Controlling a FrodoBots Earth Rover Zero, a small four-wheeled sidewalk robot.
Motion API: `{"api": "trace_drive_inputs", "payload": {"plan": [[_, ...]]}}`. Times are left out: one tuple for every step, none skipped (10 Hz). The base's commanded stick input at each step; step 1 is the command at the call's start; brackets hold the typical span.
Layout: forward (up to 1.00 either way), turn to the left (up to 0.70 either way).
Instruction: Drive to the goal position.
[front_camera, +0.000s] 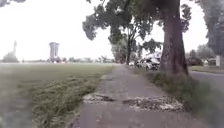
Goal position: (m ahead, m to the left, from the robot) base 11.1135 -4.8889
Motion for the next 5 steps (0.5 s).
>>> {"api": "trace_drive_inputs", "payload": {"plan": [[0.7,0.0],[0.7,0.0],[0.7,0.0],[0.7,0.0],[0.7,0.0]]}}
